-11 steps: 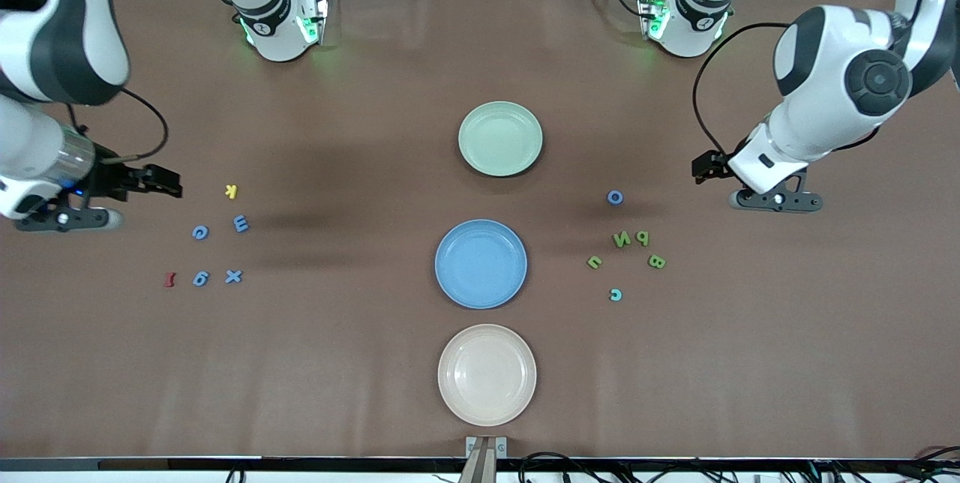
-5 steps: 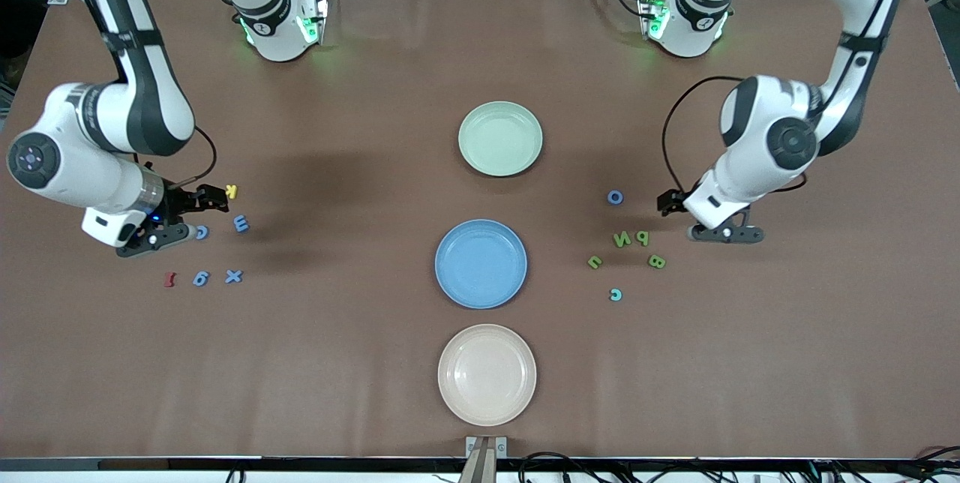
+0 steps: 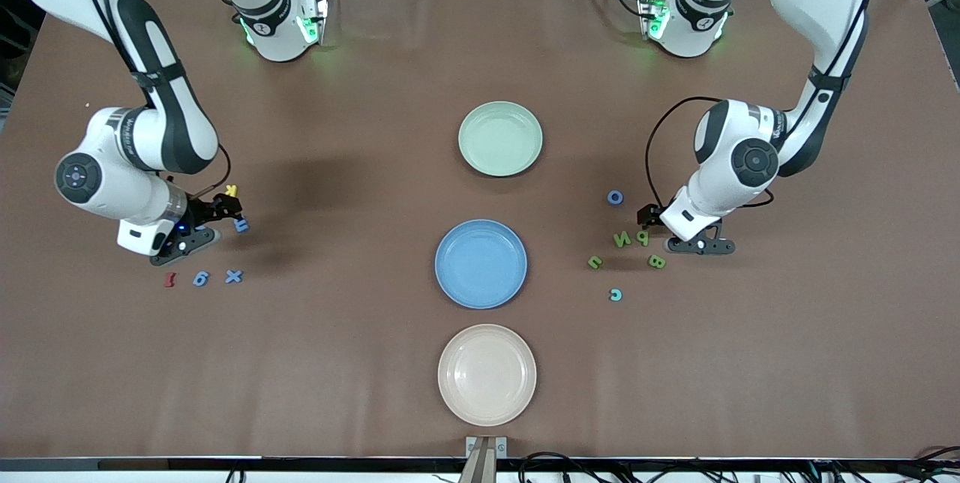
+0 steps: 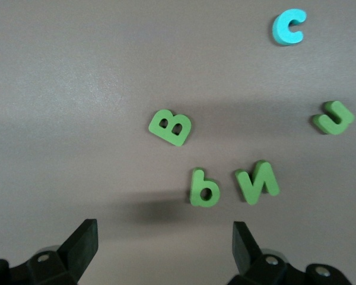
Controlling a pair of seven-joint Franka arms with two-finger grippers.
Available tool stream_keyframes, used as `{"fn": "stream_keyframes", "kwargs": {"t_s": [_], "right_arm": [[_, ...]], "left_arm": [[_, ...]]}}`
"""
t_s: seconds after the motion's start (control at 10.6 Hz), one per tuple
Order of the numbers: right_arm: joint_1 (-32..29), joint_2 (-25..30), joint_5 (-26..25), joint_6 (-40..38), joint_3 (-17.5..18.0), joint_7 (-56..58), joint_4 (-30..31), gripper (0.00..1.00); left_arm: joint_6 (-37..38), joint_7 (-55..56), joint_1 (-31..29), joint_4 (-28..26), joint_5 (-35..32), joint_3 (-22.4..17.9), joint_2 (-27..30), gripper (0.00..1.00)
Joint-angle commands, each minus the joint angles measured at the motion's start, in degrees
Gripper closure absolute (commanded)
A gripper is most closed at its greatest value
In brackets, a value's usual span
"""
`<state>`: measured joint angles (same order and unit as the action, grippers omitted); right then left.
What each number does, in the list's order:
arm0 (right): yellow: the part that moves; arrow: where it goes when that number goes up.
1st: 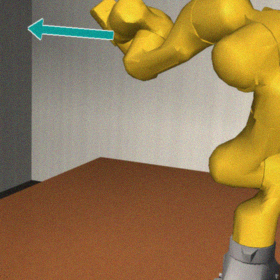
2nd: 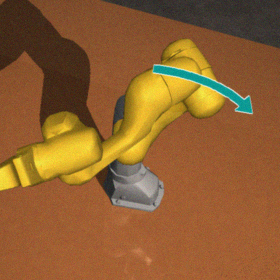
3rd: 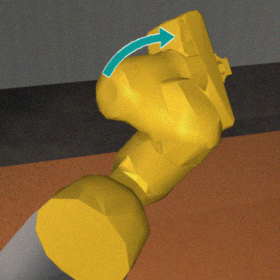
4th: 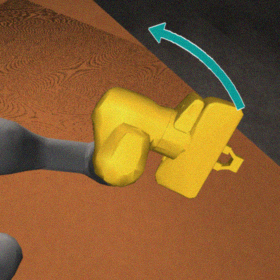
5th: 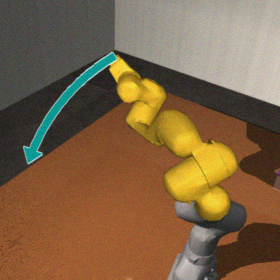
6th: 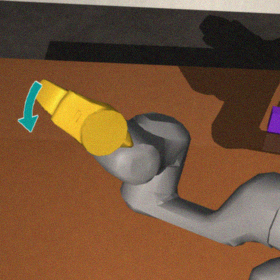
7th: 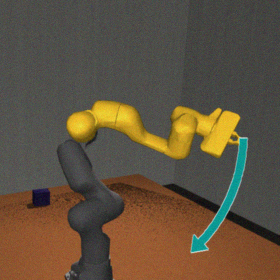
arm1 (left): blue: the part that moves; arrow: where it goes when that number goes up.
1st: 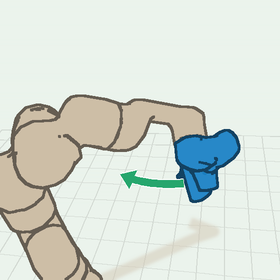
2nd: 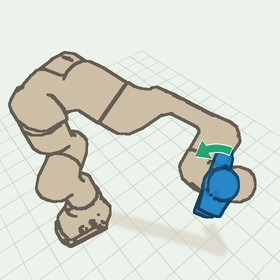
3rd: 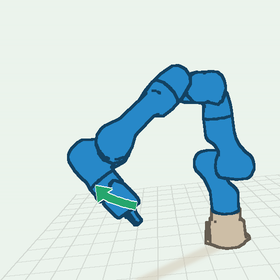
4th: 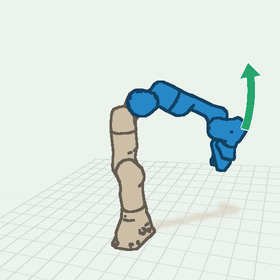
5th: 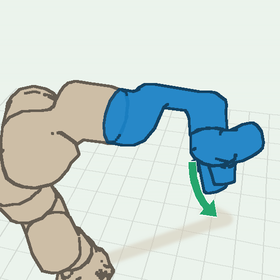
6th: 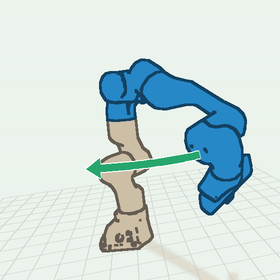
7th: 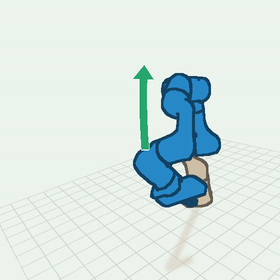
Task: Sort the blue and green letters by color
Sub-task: 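Lower the right gripper to blue m while the left gripper nears green b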
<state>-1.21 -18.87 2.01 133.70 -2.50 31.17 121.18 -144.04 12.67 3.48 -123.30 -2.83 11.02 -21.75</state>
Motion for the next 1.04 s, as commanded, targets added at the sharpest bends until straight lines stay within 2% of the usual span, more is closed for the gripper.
{"fn": "stream_keyframes", "kwargs": {"t_s": [0.0, 0.85, 0.94], "right_arm": [[-0.99, -2.39, 1.07, 7.78, 1.09, 1.7, 3.0, 0.0], [-3.71, -5.21, 1.07, 19.04, 2.41, 4.69, 9.15, 0.0], [-3.8, -5.3, 0.98, 19.32, 2.41, 4.78, 9.34, 0.07]], "left_arm": [[-4.04, 4.1, 0.03, 0.87, -4.37, 0.05, -3.55, 0.0], [-4.32, 8.51, 1.0, 2.62, -9.47, -0.04, -7.77, 0.0], [-4.32, 8.51, 1.09, 2.98, -9.47, -0.04, -8.04, 0.0]]}}
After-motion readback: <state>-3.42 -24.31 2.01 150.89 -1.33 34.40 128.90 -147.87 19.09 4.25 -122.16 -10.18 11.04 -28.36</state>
